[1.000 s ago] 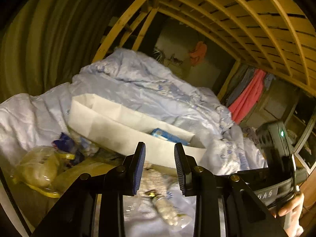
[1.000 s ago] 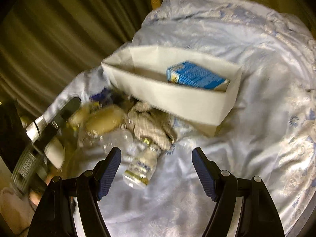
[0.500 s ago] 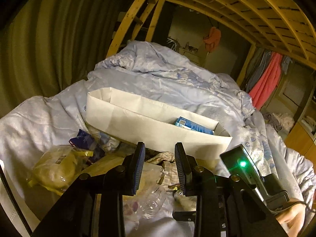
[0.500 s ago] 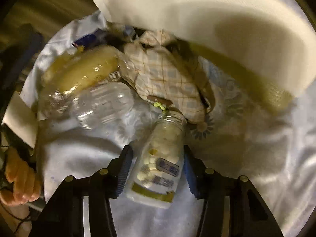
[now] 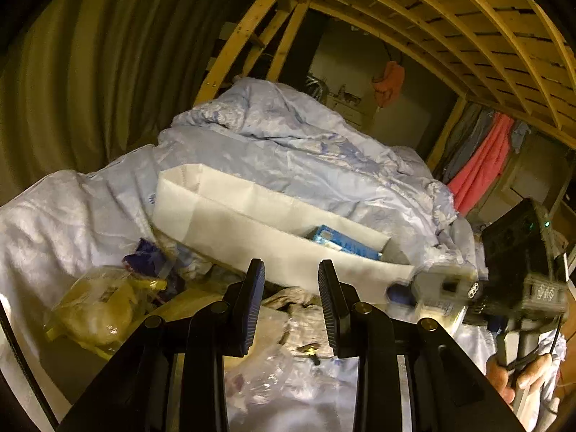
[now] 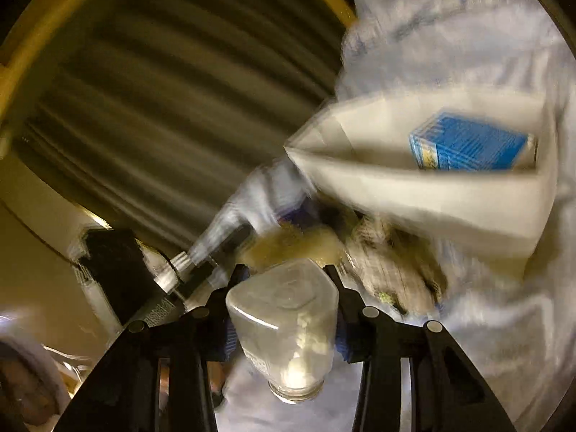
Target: Organize objects
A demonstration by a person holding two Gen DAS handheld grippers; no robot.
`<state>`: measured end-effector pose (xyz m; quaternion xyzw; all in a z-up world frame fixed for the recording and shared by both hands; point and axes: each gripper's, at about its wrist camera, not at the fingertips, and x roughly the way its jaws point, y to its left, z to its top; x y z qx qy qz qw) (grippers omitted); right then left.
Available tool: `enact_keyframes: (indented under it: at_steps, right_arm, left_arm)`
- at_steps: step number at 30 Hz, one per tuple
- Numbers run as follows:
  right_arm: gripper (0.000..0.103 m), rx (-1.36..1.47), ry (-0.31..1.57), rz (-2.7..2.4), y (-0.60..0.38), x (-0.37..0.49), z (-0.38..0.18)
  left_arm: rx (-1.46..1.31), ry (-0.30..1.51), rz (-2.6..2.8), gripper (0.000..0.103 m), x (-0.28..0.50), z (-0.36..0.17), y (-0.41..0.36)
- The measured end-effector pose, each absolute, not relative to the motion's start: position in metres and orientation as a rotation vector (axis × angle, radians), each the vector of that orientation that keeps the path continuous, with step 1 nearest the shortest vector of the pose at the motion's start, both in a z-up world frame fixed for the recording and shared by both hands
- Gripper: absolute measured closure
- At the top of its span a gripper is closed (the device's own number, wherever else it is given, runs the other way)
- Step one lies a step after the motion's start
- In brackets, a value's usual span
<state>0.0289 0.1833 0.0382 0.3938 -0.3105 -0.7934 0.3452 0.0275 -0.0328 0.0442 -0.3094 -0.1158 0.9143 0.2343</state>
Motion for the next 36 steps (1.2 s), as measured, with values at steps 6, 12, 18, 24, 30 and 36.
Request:
enact_keyframes:
  at_steps: [6,12,18,24,30,36]
  right_arm:
    - [0.064,0.86,-0.945,-2.131,0.198,0.035,0.063]
    - [0.064,0.867,-0.95,-2.338,0.209,0.016,0.088]
    - [0.064,0.865,-0.94,-2.53,0.214,-0.013,0.1]
    - [0.065,0.943,-0.834,-2.717,0.215,-0.032,0.061]
    - [0.065,1.174,-0.758,-2.698,0.207,-0.031,0.026]
    - [0.065,1.257,-0.669,-2.74,0.195,-0.038,0.019]
  left_arm:
    - [-0.854,-0.259,2.503,0.073,0.024,0.049,-0.021]
    - [-0.866,-0.246,2.516,0.073,0.006,0.06,-0.013]
    - [-0.915,-0.253,2.475,0.073,-0.025,0.066,0.001]
    - [-0.987,-0.24,2.446,0.074,-0.051,0.047,0.023]
    - [-1.068,-0.149,2.434,0.075,-0.053,0.013,0.039]
    - [-1.067,-0.118,2.446,0.077,-0.048,0.008,0.039]
